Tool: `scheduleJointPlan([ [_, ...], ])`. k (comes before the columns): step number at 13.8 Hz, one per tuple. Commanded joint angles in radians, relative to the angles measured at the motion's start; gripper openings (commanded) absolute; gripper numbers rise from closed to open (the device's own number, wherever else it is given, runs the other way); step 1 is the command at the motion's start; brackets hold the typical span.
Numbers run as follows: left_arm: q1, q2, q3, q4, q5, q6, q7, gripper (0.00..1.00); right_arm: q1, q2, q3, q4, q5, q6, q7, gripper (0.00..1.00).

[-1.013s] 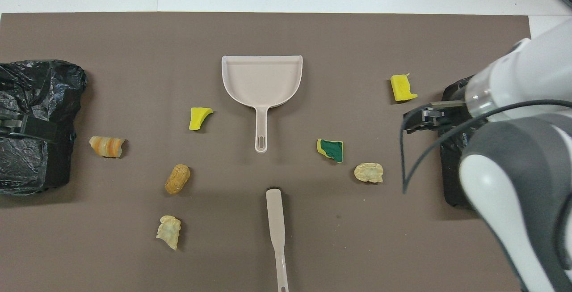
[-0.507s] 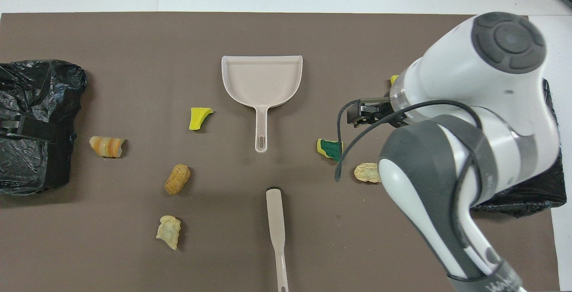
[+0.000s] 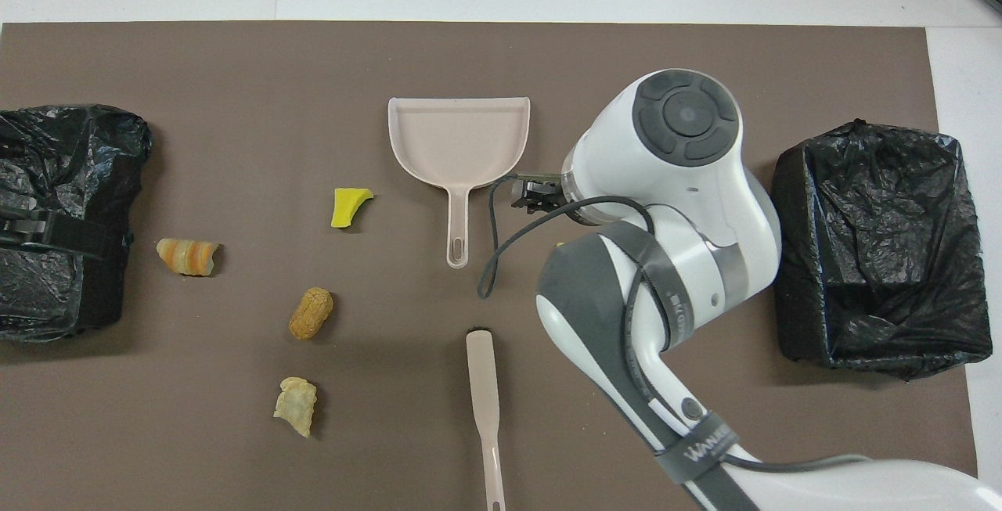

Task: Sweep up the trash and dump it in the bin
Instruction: 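Reach the right gripper to the dustpan handle while the left gripper approaches, then grasp the dustpan handle with the right gripper while the left gripper reaches the brush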

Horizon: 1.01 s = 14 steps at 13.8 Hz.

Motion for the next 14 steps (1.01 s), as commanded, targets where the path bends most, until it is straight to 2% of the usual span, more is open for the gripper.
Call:
scheduleJointPlan([
  [1, -0.063, -0.069, 0.010, -0.117, -0.004, 0.053, -0.093, 1.00, 0.071, 0.123, -0.008, 0.099, -0.076, 0.056, 0.084, 1.00],
  [4, -0.123, -0.103, 0.010, -0.198, -0.004, 0.098, -0.136, 1.00, 0.103, 0.144, -0.002, 0.088, -0.122, 0.079, 0.089, 0.96],
  [5, -0.134, -0.112, 0.010, -0.230, -0.004, 0.108, -0.136, 1.00, 0.108, 0.144, -0.001, 0.082, -0.133, 0.081, 0.090, 0.92],
  [7, -0.149, -0.135, 0.010, -0.293, -0.004, 0.162, -0.136, 1.00, 0.114, 0.143, 0.001, 0.054, -0.159, 0.082, 0.090, 0.78],
  [10, -0.209, -0.183, 0.010, -0.361, -0.006, 0.167, -0.164, 1.00, 0.123, 0.141, 0.001, 0.030, -0.176, 0.092, 0.086, 0.53],
  [13, -0.298, -0.191, 0.008, -0.386, -0.016, 0.174, -0.272, 1.00, 0.120, 0.135, 0.001, 0.011, -0.175, 0.098, 0.078, 0.51],
  [14, -0.321, -0.191, 0.009, -0.387, -0.016, 0.178, -0.317, 1.00, 0.117, 0.135, 0.001, 0.011, -0.176, 0.092, 0.075, 0.33],
])
